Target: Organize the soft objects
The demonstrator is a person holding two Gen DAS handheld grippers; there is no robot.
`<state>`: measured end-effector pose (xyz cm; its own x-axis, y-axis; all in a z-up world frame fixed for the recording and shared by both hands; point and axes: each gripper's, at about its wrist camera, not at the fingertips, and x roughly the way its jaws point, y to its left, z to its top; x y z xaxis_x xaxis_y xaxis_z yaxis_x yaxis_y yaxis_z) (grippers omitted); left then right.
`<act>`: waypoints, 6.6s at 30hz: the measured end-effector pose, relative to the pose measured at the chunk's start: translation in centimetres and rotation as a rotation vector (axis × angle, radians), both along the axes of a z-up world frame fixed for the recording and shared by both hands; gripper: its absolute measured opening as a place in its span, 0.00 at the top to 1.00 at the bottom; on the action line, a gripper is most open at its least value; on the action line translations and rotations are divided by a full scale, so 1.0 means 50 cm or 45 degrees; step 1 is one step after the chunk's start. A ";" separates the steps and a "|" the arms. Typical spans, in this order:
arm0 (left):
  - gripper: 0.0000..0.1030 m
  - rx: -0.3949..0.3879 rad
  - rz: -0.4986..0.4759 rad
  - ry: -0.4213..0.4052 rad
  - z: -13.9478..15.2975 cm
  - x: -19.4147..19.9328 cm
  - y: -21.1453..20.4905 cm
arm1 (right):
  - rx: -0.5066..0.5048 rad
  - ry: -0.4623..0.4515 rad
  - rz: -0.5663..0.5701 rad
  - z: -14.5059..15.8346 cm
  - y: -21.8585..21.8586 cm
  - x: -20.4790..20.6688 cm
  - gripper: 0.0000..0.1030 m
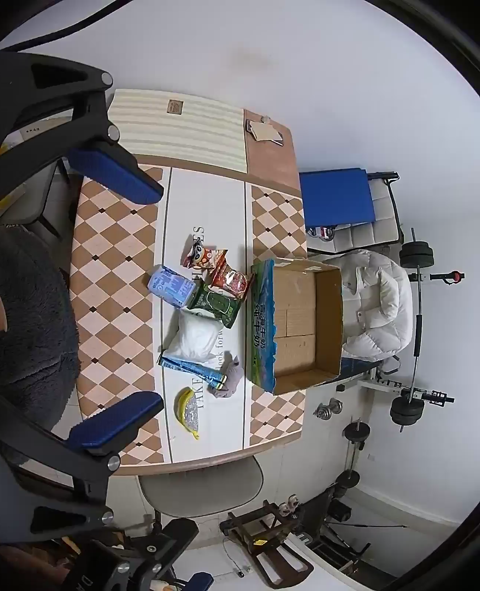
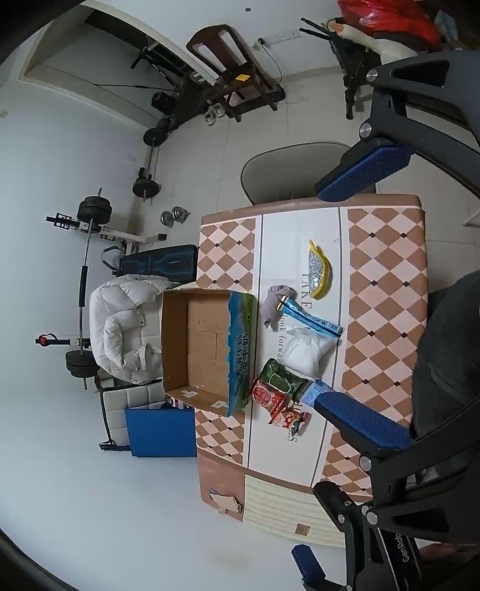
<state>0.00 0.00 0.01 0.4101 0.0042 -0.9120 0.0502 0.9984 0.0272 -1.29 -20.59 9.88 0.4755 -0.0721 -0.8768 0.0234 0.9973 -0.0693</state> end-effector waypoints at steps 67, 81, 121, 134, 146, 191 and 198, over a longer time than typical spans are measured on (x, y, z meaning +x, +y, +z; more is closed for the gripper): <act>0.00 -0.019 -0.005 -0.066 0.039 -0.003 0.005 | -0.023 -0.041 -0.027 0.016 -0.001 -0.023 0.00; 0.00 -0.017 -0.004 -0.073 0.046 -0.006 0.001 | -0.031 -0.049 -0.033 0.024 -0.002 -0.020 0.00; 0.00 0.272 -0.425 0.587 -0.732 0.260 0.052 | -0.294 0.624 0.812 -0.805 0.221 0.352 0.00; 0.00 0.154 -0.279 0.682 -0.789 0.273 0.120 | 0.043 0.944 0.246 -0.972 0.162 0.414 0.15; 0.04 0.108 -0.309 0.706 -0.815 0.364 0.120 | 0.183 0.986 0.044 -0.963 0.129 0.393 0.09; 0.58 -0.444 0.162 0.521 -0.521 0.879 0.133 | 0.452 0.537 -0.026 -0.613 0.120 0.735 0.38; 0.58 -0.489 0.196 0.709 -0.647 1.005 0.074 | 0.408 0.653 -0.059 -0.775 0.113 0.950 0.38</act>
